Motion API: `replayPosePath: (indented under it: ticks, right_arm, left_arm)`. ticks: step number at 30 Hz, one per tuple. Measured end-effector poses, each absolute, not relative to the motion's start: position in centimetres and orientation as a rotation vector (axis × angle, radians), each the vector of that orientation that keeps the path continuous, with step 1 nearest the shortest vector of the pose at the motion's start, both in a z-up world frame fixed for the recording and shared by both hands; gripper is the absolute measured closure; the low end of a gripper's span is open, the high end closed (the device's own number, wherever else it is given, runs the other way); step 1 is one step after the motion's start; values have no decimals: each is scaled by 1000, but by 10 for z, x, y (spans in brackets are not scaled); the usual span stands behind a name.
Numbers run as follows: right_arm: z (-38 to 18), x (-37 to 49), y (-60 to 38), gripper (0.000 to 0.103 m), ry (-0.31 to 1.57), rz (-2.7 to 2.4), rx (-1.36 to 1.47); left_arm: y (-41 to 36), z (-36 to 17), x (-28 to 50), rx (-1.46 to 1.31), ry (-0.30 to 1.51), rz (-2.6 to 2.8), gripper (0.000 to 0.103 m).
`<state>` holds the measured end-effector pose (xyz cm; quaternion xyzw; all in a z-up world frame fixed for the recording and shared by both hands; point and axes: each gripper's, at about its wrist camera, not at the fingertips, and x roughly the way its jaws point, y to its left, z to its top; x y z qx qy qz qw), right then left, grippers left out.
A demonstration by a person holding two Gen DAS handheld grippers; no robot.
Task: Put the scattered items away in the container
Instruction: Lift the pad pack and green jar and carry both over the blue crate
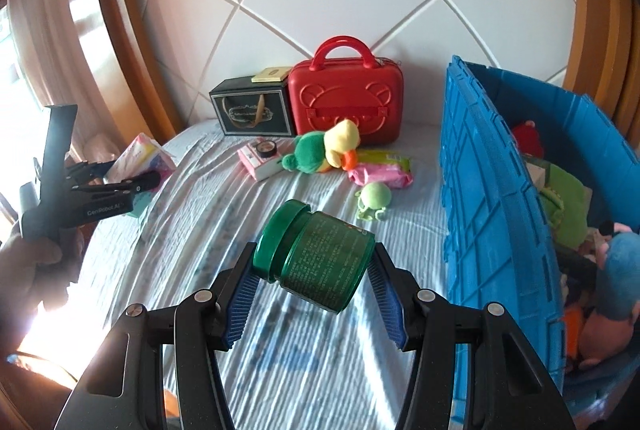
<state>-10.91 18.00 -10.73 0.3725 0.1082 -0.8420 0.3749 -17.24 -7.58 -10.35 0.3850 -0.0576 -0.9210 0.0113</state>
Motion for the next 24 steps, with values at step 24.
replayPosePath:
  ticks: [24]
  right_arm:
    - [-43, -173, 316, 49, 179, -2247, 807]
  left_arm:
    - [79, -42, -157, 1067, -227, -3007, 34]
